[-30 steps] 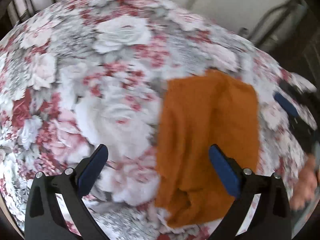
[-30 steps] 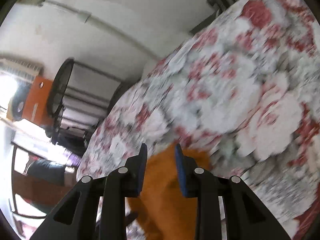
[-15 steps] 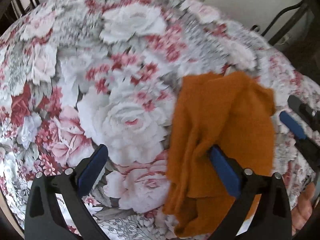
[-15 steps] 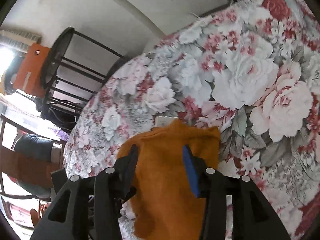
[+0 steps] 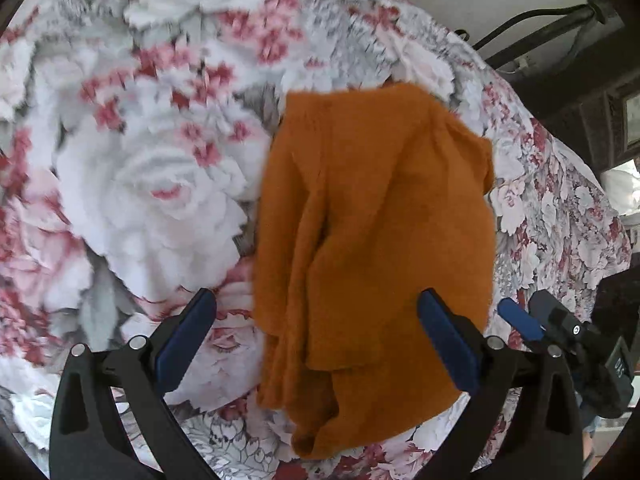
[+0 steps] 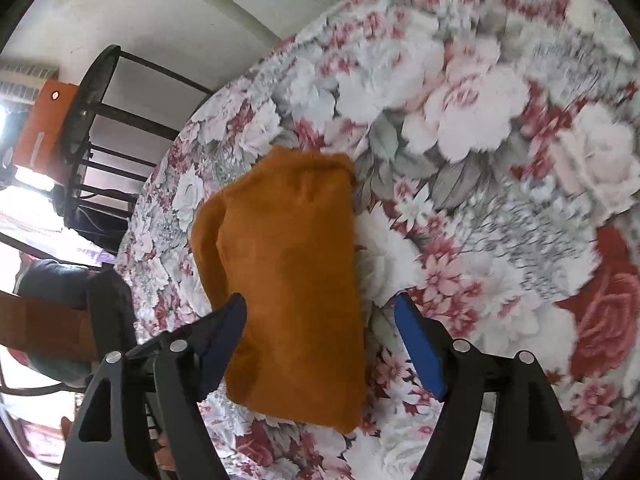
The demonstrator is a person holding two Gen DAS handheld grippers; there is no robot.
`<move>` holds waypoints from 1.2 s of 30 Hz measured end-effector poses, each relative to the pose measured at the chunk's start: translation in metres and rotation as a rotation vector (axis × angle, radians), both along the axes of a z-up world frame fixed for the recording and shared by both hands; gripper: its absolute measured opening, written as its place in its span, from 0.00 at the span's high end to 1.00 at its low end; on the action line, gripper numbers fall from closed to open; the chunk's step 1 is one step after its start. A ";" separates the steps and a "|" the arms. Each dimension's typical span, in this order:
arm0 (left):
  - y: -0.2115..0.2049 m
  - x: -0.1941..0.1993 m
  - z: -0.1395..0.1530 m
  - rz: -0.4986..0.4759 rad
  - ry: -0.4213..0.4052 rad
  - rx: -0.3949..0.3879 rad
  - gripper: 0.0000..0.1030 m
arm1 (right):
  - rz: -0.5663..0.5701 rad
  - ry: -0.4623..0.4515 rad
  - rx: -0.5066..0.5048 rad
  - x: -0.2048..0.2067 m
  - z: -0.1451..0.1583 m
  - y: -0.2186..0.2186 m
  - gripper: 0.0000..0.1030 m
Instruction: Fold small clothes
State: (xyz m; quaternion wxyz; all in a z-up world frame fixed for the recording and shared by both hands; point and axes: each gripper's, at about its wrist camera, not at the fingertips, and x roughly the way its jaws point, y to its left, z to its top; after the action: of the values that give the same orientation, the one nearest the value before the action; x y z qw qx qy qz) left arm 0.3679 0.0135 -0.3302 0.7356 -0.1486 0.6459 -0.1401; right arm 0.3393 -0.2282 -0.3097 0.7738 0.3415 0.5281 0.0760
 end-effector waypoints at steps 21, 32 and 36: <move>-0.017 0.004 -0.020 -0.017 -0.051 -0.037 0.04 | 0.010 0.005 0.230 0.025 -0.067 0.019 0.24; -0.031 -0.001 -0.017 -0.079 -0.071 -0.092 0.04 | 0.080 -0.045 0.198 0.029 -0.063 0.032 0.04; -0.033 0.002 -0.021 -0.074 -0.056 -0.069 0.04 | 0.074 -0.038 0.209 0.029 -0.063 0.029 0.04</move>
State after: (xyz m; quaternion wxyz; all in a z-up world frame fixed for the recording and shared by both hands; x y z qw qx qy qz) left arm 0.3694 -0.0195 -0.3516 0.7423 -0.1460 0.6247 -0.1934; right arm 0.3687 -0.1996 -0.3723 0.7405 0.3991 0.5148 0.1654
